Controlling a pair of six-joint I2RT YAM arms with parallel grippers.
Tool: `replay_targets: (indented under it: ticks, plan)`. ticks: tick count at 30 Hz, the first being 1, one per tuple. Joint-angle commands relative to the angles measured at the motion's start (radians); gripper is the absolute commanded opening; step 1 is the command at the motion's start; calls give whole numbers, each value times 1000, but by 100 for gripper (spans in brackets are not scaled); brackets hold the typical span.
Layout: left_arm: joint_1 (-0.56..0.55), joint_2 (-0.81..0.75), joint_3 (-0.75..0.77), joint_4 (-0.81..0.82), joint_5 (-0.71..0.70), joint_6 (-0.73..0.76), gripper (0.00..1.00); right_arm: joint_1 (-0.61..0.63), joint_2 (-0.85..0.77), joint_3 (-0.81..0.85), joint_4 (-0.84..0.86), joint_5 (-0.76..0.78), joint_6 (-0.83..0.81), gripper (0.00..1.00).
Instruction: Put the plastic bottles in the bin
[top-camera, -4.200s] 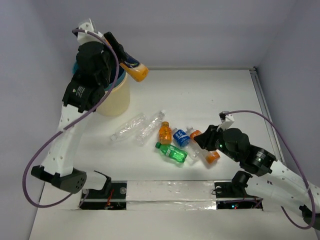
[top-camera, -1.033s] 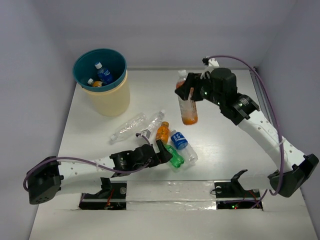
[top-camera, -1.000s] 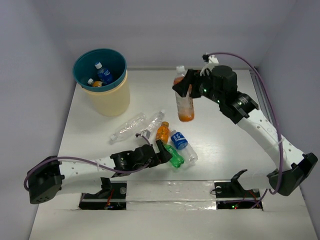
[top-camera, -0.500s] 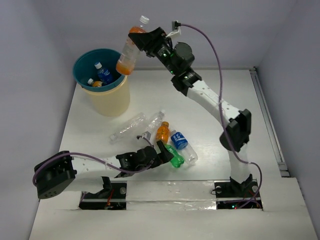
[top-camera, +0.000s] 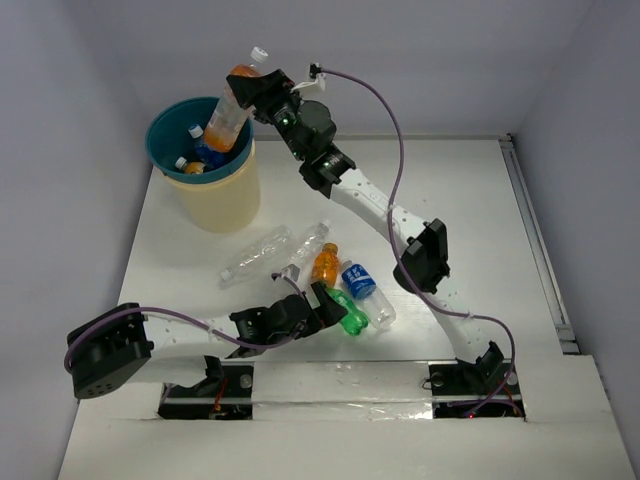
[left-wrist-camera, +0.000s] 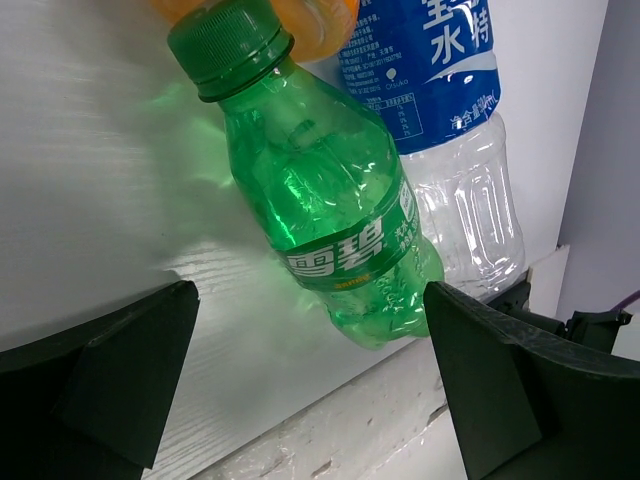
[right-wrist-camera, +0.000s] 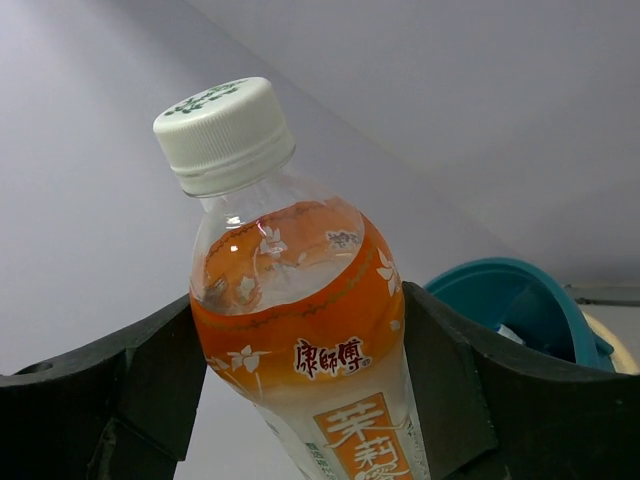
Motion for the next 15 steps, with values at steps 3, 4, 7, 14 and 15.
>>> replay_targets:
  ticks: [3,4,7,14,15]
  plan:
    - [-6,-14,4,-16,-17,-2,99,38,-1,49,-33,46,-141,86]
    - [-6,-14,8,-24,-18,-2,99,38,-4,44,-39,43,-165,89]
    - [-6,-12,20,-47,-34,-7,99,38,-32,11,-61,45,-198,98]
    - [-6,26,65,-83,-61,-27,99,38,-64,22,-113,-12,-308,100]
    - [-6,28,73,-86,-66,-25,99,38,-79,0,-113,-18,-313,100]
